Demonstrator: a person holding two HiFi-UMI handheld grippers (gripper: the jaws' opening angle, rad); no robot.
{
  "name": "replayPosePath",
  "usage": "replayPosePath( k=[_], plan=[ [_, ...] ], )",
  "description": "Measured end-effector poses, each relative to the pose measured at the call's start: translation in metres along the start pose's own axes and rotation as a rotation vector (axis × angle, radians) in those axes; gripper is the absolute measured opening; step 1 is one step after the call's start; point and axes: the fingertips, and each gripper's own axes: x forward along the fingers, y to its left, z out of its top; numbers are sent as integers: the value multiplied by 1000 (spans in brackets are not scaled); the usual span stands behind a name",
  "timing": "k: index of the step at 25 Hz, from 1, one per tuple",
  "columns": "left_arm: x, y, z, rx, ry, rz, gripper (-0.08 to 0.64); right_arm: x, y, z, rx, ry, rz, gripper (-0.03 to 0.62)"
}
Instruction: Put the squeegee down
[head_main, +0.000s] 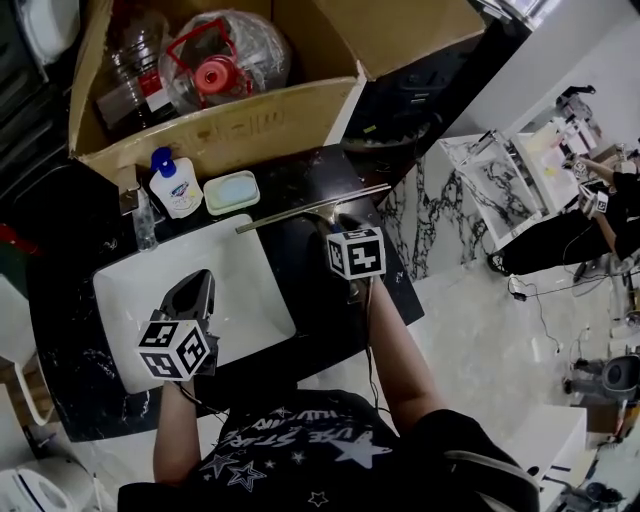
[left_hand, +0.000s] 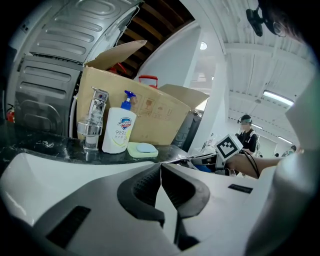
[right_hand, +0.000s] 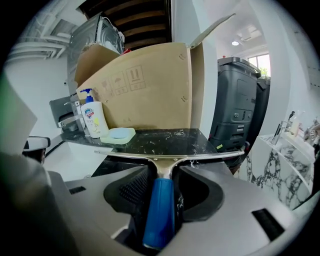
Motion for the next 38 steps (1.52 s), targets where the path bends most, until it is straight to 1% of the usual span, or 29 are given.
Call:
replayPosePath(
  k=[7, 11, 14, 18, 21, 28, 38],
  plan=[
    [-25, -32, 5, 26, -40, 11, 22, -59, -11, 15, 15, -139, -28, 176],
    [-44, -59, 3, 33, -64, 8, 21, -97, -5, 16, 20, -200, 18, 173],
    [-56, -77, 1, 33, -81, 9, 21, -124, 0, 13, 16, -230, 39, 119],
    [-73, -101, -5, 34, -104, 9, 21, -156, 8, 7, -4, -261, 76, 79],
    [-86, -120, -12, 35, -115, 12, 21, -180, 13, -2, -20, -283, 101, 64],
    [-113, -159, -34, 39, -134, 29, 22, -221, 21, -28, -72, -306, 130, 57],
    [-149, -209, -75, 29, -147, 49, 21, -268, 27, -88, -93, -303, 187, 55]
  ],
)
